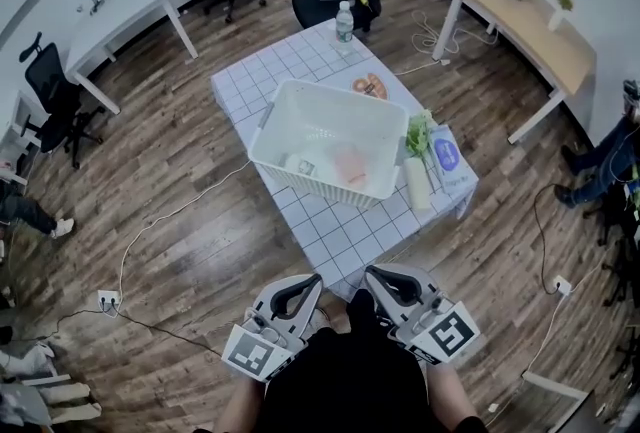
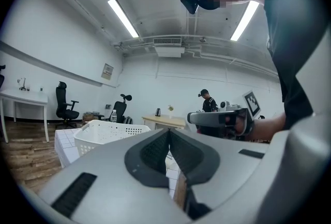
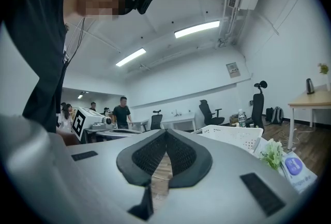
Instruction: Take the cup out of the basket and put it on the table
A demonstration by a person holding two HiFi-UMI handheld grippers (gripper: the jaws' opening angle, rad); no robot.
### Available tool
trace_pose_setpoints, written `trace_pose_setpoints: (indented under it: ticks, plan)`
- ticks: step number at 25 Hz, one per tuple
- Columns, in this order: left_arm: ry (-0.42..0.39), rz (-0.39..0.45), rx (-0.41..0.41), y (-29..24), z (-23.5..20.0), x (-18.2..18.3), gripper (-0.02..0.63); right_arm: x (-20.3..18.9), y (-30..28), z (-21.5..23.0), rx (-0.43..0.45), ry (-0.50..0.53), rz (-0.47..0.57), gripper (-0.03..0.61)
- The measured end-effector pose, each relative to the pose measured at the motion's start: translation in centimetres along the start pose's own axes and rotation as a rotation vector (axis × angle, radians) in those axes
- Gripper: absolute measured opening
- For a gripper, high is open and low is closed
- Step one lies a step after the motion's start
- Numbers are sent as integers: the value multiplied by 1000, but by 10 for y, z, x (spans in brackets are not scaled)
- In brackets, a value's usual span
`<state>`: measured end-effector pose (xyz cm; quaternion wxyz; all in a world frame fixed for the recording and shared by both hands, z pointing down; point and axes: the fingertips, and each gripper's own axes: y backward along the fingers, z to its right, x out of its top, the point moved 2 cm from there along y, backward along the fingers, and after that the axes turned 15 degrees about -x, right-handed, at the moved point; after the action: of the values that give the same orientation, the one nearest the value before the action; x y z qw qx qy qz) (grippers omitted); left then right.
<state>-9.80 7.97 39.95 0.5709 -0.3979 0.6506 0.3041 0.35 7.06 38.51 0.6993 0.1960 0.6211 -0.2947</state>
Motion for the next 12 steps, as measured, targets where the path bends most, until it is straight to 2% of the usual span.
trace_pose_setpoints:
  ticks: [12]
  plan:
    - [17,18,59,-71,-28,12,9,11,-21,79,51,-8,2,25]
